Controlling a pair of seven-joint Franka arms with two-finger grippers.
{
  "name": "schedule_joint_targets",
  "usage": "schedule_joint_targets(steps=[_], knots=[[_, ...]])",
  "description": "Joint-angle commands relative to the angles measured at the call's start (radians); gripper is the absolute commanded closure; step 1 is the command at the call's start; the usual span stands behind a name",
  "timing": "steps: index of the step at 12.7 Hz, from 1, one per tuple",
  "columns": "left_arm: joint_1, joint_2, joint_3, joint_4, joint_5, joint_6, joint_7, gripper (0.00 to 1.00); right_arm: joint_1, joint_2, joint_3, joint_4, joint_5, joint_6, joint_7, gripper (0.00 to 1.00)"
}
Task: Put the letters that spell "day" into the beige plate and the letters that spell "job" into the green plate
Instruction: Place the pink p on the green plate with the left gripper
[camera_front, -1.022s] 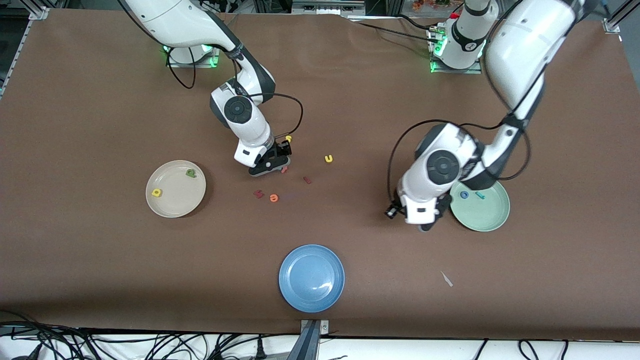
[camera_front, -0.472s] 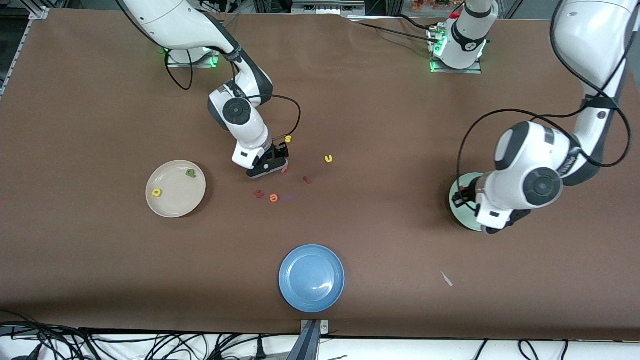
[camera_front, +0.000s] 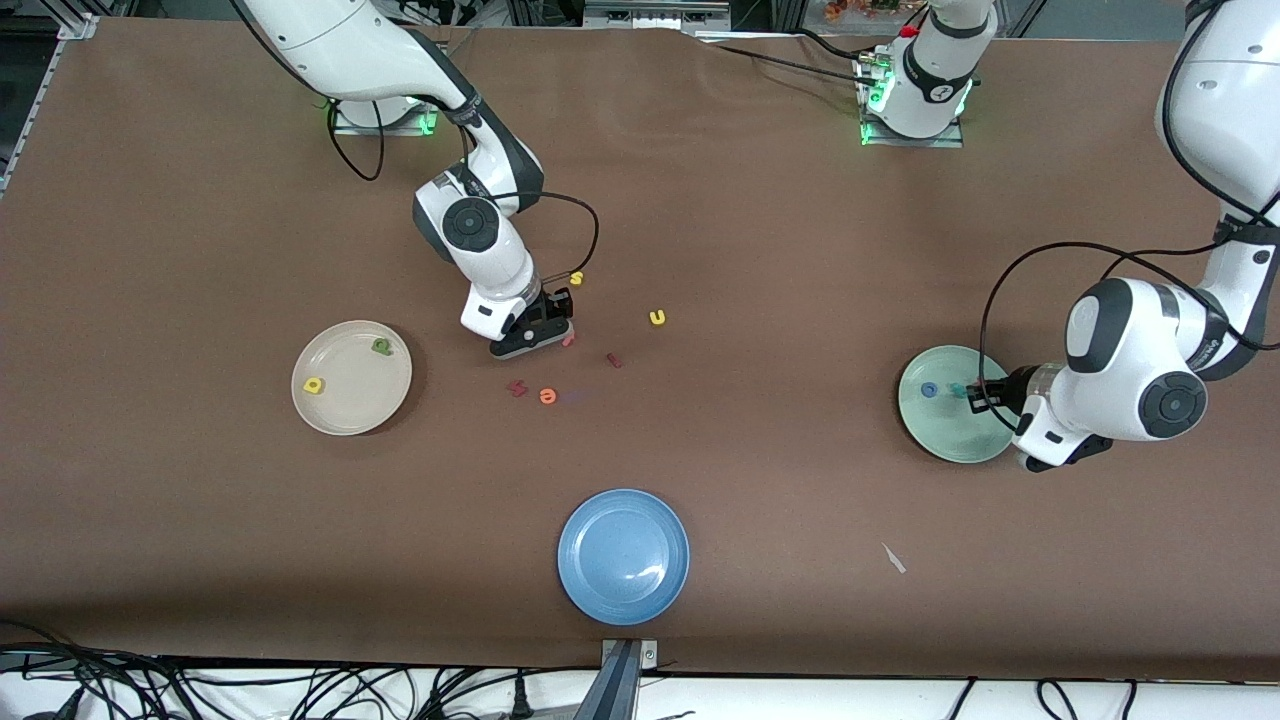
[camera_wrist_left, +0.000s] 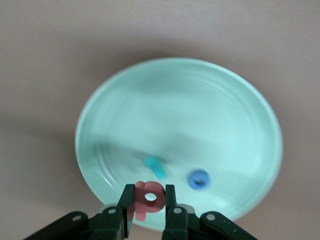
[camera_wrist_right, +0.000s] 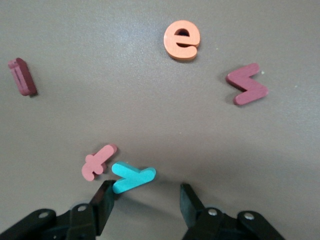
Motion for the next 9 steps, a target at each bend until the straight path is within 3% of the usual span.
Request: schedule_joint_targets(steps=[1,3,5,6,7,9], knots=[[0.024,0.027,-0.011,0.004,0.063,0.048,0.024,0.92,0.016,0.041,-0.006,0.049,-0.021,0.011,0.022,0.39],[0.029,0.048,-0.009,0.005,0.065,0.052,0.044,0.89,0.035,0.063,-0.006,0.084,-0.016,0.009,0.023,0.39],[0.039,0.054,-0.008,0.005,0.065,0.057,0.055,0.72,0.039,0.077,-0.006,0.099,-0.018,0.011,0.023,0.39],[0.039,0.054,-0.008,0.005,0.065,0.055,0.057,0.44,0.039,0.077,-0.007,0.099,-0.021,0.011,0.023,0.39],[0.039,0.051,-0.009,0.010,0.064,0.054,0.057,0.00,0.039,0.077,-0.007,0.098,-0.022,0.011,0.022,0.39],[0.033,0.030,-0.016,0.033,0.060,0.045,0.047,0.00,0.039,0.077,-0.014,0.093,-0.025,0.011,0.022,0.39]])
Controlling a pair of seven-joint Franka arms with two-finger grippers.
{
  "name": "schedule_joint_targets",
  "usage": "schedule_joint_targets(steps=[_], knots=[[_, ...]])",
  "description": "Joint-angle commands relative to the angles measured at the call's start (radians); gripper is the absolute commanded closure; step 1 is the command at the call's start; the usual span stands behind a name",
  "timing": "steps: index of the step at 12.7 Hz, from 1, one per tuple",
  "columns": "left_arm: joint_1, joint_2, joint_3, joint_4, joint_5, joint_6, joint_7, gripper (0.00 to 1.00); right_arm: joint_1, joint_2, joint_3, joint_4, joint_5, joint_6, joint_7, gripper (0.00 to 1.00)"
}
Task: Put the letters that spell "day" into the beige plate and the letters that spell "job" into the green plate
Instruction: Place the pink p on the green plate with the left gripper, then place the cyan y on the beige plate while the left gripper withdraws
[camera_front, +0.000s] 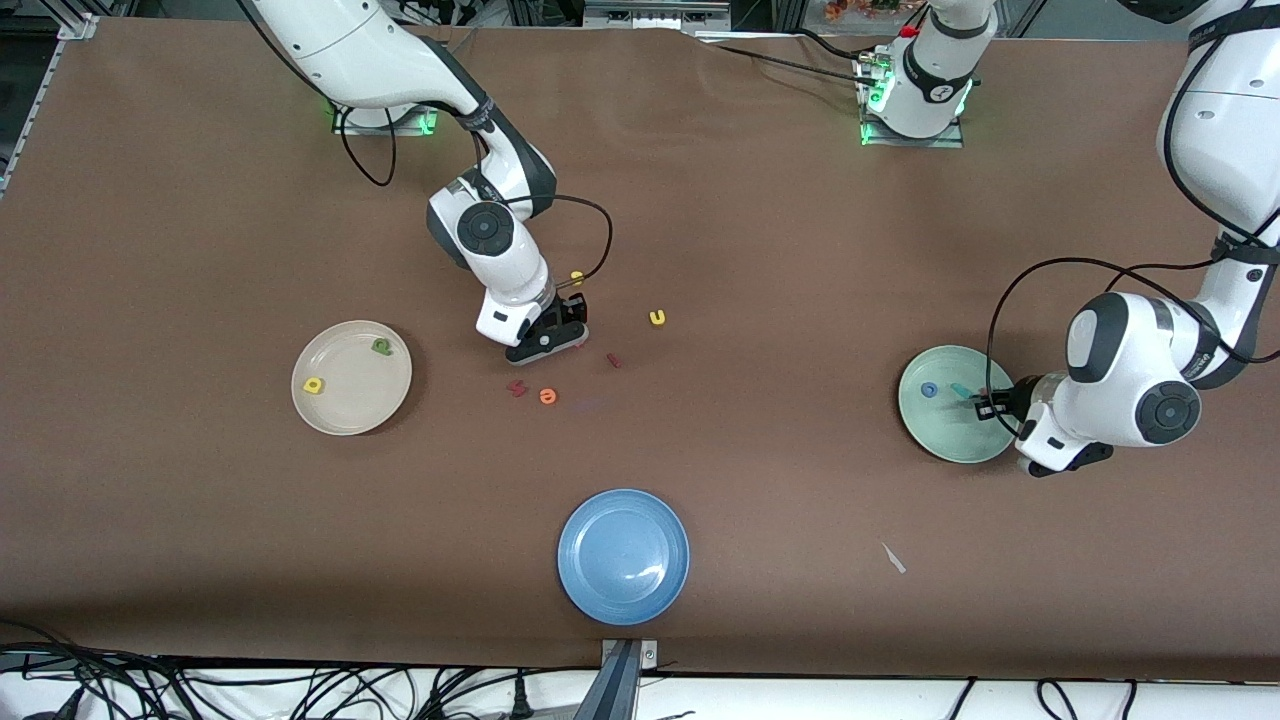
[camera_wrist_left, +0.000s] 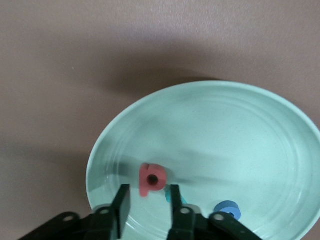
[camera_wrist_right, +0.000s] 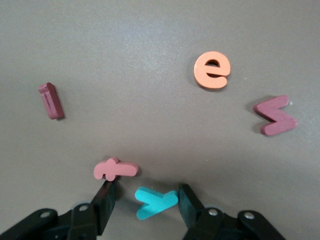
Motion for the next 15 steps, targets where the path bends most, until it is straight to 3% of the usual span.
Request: schedule_joint_targets(steps=[1,4,9,12,15], knots=[[0.002,-0.040,-0.020,0.038,0.021,-0.012,0.009,0.00,0.013,0.031,-0.013,0.019,-0.026,0.010,0.021,0.39],[0.002,-0.106,-0.070,0.102,0.015,-0.105,0.012,0.00,0.013,0.031,-0.023,0.016,-0.035,0.010,0.021,0.48],[0.005,-0.142,-0.189,0.338,0.018,-0.318,0.067,0.00,0.011,0.025,-0.026,0.016,-0.038,0.004,0.012,0.73],[0.003,-0.240,-0.200,0.361,0.018,-0.346,0.218,0.00,-0.001,-0.005,-0.030,0.015,-0.039,-0.019,-0.008,0.76],[0.003,-0.303,-0.201,0.363,0.010,-0.378,0.254,0.00,-0.085,-0.123,-0.026,0.013,-0.044,-0.218,-0.132,0.76]])
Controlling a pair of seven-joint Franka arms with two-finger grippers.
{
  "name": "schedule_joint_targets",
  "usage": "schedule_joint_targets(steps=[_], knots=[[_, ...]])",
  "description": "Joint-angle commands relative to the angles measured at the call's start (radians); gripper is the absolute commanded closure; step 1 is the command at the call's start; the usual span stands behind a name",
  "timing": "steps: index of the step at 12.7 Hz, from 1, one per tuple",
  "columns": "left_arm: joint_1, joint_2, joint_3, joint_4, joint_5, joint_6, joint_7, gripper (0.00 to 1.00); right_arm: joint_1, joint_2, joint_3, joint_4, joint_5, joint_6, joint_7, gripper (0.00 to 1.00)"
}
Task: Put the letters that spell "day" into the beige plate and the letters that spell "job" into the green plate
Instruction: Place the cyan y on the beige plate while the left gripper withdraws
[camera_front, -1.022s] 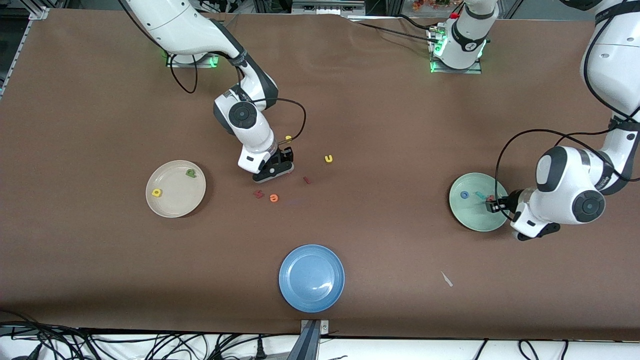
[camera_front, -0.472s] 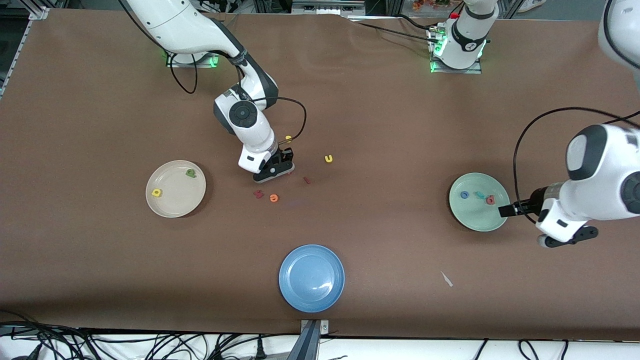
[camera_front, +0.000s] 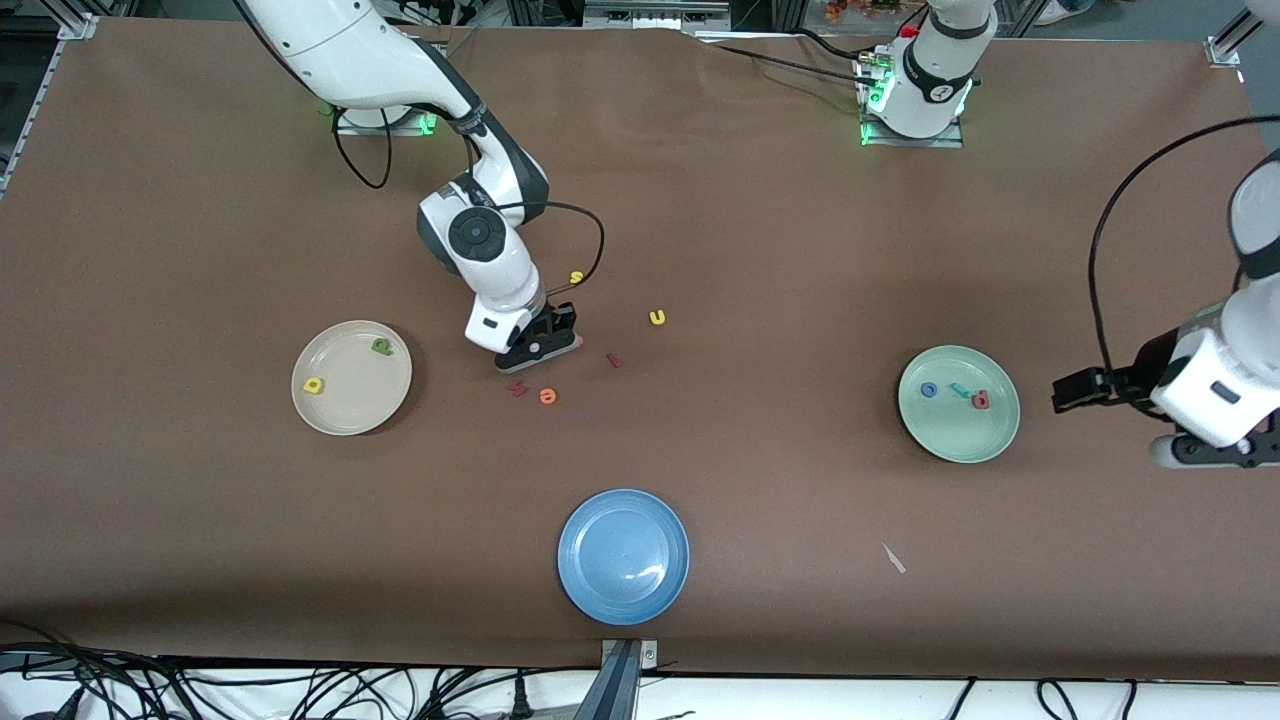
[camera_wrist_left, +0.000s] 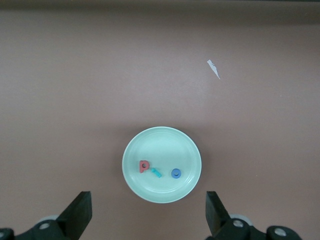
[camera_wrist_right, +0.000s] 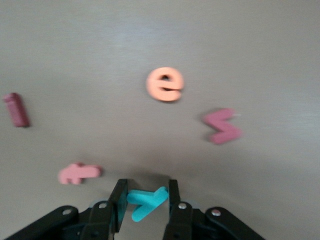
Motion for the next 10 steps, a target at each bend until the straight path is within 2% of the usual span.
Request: schedule_joint_targets(steps=[1,3,5,8,9,10], knots=[[0.000,-0.038,-0.007,-0.008,0.007,-0.033,0.039,0.00,-0.099,-0.128,0.010,-0.010,-0.013,-0.187,-0.151,0.76],[0.001,-0.038,-0.019,0.035,-0.036,-0.032,0.040,0.00,-0.177,-0.194,0.010,-0.030,-0.012,-0.260,-0.306,0.76],[0.000,-0.048,-0.022,0.037,-0.044,-0.033,0.033,0.00,-0.268,-0.240,0.010,-0.064,-0.012,-0.277,-0.452,0.76],[0.001,-0.059,-0.018,0.035,-0.047,-0.056,0.034,0.00,-0.395,-0.252,0.004,-0.076,-0.006,-0.275,-0.700,0.75],[0.003,-0.058,-0.015,0.037,-0.051,-0.058,0.036,0.00,-0.412,-0.249,0.001,-0.076,-0.006,-0.272,-0.725,0.70],[0.006,-0.058,-0.015,0.037,-0.053,-0.058,0.036,0.00,-0.418,-0.245,-0.008,-0.076,-0.006,-0.268,-0.727,0.52]])
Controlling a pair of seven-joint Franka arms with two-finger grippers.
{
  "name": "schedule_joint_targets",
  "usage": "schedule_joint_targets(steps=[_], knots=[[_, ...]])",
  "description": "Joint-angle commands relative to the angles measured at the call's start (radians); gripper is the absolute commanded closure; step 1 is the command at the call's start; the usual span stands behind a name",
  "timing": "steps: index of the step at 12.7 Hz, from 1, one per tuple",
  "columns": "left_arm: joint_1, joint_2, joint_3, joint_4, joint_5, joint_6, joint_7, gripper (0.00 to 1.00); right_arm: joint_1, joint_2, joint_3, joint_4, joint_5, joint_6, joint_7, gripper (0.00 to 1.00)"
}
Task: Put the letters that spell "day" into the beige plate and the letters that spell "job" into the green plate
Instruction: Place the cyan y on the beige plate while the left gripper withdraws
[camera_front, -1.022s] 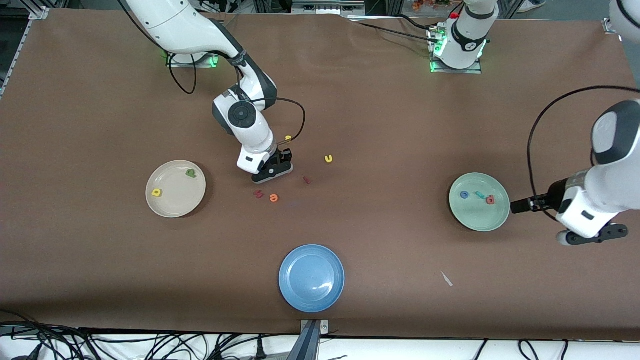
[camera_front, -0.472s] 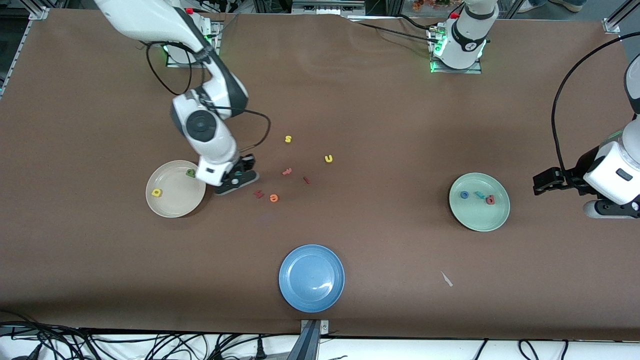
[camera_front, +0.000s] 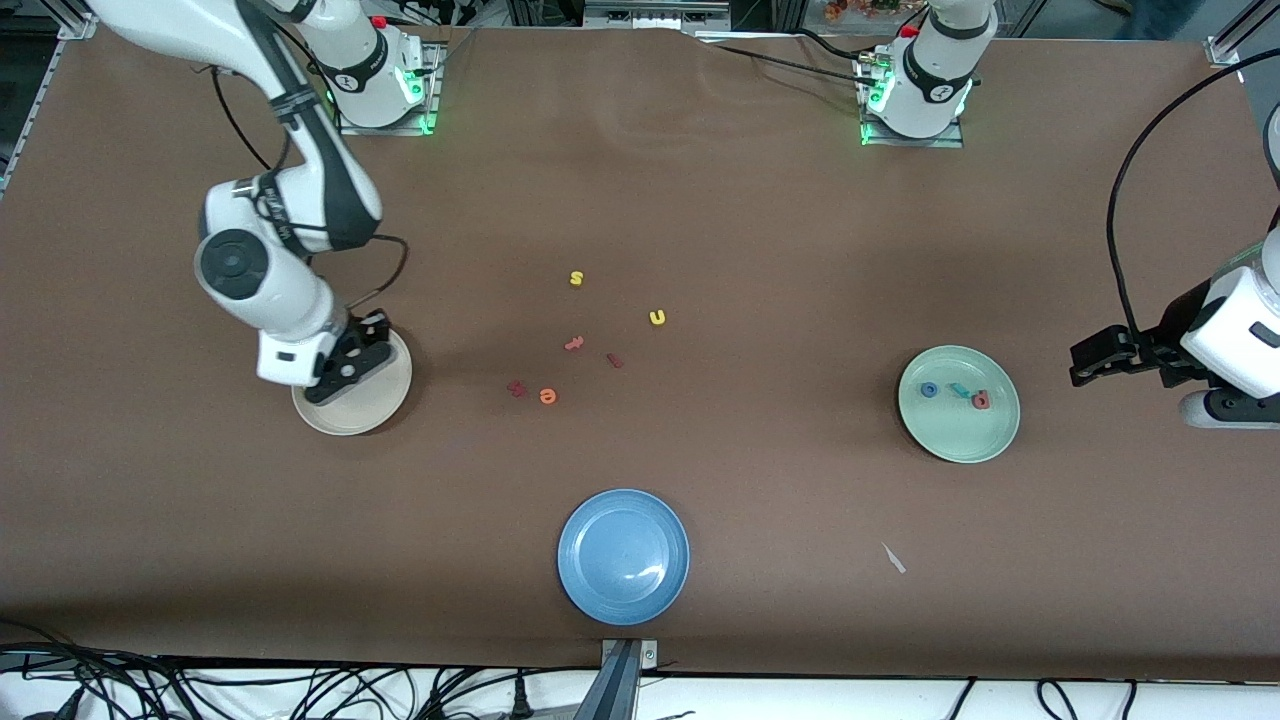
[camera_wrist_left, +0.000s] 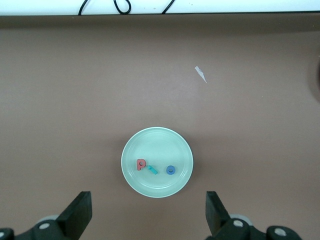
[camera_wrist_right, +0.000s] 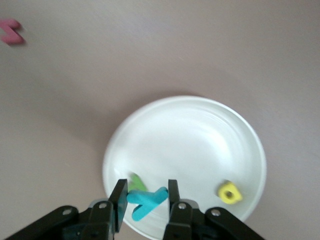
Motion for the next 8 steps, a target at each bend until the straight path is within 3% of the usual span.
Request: schedule_joint_targets(steps=[1,2,3,5,6,8], knots=[[0.001,-0.013,0.007,0.004,-0.026,-0.021,0.024,0.00,-0.016,-0.015,0.000,-0.026,-0.002,0.013,-0.036,0.23],[-0.029,-0.013,0.013,0.005,-0.018,-0.021,0.024,0.00,-0.018,-0.013,-0.001,-0.026,-0.002,0.015,-0.036,0.14],[-0.128,-0.014,0.070,0.007,-0.019,-0.043,0.025,0.00,-0.019,-0.013,-0.001,-0.026,-0.001,0.015,-0.035,0.05],[-0.378,-0.069,0.383,0.017,-0.077,-0.080,0.035,0.00,-0.030,-0.013,-0.001,-0.018,0.003,0.012,-0.020,0.01],[-0.410,-0.091,0.457,0.010,-0.157,-0.078,0.036,0.00,-0.036,-0.013,-0.009,-0.012,0.006,0.012,-0.019,0.01],[-0.409,-0.094,0.472,-0.005,-0.190,-0.084,0.094,0.00,-0.041,-0.032,-0.029,0.021,0.022,0.001,-0.024,0.00]])
